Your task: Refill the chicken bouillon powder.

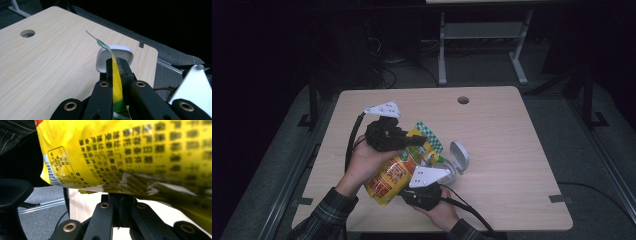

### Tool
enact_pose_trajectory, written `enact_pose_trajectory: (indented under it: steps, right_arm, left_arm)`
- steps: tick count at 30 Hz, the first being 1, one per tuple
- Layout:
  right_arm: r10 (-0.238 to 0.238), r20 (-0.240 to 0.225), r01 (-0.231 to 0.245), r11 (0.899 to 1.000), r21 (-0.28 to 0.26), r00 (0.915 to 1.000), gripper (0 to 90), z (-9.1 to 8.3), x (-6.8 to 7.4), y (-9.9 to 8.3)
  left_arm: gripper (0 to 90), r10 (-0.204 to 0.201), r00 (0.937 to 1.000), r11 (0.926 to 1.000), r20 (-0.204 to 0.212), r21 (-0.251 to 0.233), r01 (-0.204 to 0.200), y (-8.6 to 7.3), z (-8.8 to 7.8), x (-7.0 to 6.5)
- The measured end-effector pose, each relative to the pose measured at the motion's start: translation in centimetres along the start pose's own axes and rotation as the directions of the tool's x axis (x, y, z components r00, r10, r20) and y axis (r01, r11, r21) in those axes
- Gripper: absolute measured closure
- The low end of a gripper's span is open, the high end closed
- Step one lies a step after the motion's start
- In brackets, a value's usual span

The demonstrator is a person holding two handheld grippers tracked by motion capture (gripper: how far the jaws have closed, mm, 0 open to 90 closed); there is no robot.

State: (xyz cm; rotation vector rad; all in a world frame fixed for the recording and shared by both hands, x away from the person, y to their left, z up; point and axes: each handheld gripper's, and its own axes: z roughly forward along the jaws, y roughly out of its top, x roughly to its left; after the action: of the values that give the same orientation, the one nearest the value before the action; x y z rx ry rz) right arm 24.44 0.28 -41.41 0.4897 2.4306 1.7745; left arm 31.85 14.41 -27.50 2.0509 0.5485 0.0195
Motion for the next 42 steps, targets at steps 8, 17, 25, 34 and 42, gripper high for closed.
enact_pose_trajectory:
  steps: [8,17,25,34,42]
  right_arm:
    - [0.009,0.001,-0.009,1.000,0.003,1.0000,89.9,0.2,0.2,-0.2]
    - [-0.004,0.004,0.004,1.000,-0.002,1.0000,89.9,0.3,0.4,-0.2]
    - [-0.008,0.010,0.008,1.000,0.002,0.9999,89.9,0.3,0.5,-0.2]
    - [-0.012,0.010,0.012,1.000,-0.002,0.9999,89.9,0.2,0.6,-0.2]
    - [-0.014,0.011,0.014,1.000,-0.002,0.9999,89.9,0.2,0.6,-0.2]
  left_arm:
    - [90.0,0.003,0.9999,0.9994,-0.016,0.035,-0.002,-0.1,0.7,0.2]
    - [90.0,-0.010,0.9994,0.9988,-0.034,0.048,0.012,-0.1,1.0,0.3]
    - [90.0,-0.036,0.9979,0.9957,-0.054,0.083,0.041,-0.2,1.7,0.7]
    - [90.0,-0.039,0.9979,0.9926,-0.052,0.113,0.045,0.1,2.3,0.7]
    - [90.0,-0.042,0.9980,0.9895,-0.047,0.137,0.048,0.1,2.8,0.9]
